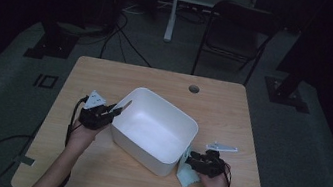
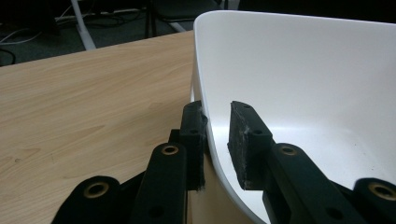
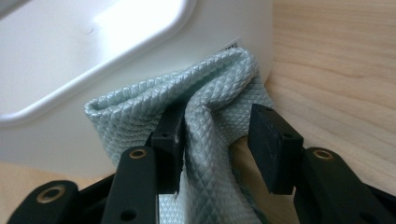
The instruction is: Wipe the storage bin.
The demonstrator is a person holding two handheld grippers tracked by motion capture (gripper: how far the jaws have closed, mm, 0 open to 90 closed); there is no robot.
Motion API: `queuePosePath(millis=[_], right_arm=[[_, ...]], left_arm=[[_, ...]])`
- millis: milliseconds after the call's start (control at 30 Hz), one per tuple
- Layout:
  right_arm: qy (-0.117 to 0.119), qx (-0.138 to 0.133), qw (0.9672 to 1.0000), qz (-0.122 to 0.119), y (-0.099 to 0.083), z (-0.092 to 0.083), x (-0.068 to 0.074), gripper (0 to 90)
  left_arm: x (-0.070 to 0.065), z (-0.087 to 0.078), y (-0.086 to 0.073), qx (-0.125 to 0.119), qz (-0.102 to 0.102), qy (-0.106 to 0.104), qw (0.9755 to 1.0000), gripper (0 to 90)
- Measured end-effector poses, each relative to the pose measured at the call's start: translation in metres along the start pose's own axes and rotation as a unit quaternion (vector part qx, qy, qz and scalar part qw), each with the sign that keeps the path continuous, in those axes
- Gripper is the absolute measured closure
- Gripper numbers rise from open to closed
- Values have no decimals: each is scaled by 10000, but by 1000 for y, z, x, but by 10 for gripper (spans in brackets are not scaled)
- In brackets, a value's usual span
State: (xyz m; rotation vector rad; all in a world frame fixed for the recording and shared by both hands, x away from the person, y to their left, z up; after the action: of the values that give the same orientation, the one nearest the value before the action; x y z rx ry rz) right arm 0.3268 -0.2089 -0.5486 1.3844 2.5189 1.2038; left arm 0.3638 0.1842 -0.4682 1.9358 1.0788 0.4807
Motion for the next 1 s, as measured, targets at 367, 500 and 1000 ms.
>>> queuePosePath(millis=[367,500,1000], right_arm=[[413,-87,9988,-260,2,-17,17,831],[525,-251,9979,-300,-4,-28,28,832],[435,-393,9973,-446,-2,-26,50,832]], left_arm=[[-2,0,0,-41,-38,177,9998,770],[-2,1,0,-53,-79,193,9998,774],[-2,0,0,-19,-48,231,9997,786]])
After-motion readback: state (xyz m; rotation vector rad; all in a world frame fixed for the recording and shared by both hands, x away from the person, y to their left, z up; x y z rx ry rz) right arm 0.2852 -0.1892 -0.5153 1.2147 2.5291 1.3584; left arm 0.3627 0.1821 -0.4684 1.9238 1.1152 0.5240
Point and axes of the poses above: each handheld gripper's, and its own axes: z roughly forward along the jaws, y roughly out of its top, x roughly to its left, the point moved 2 cm from there along z, roughly forward along the jaws, and after that the axes turned 8 degrees about x, right-handed, at the moved point
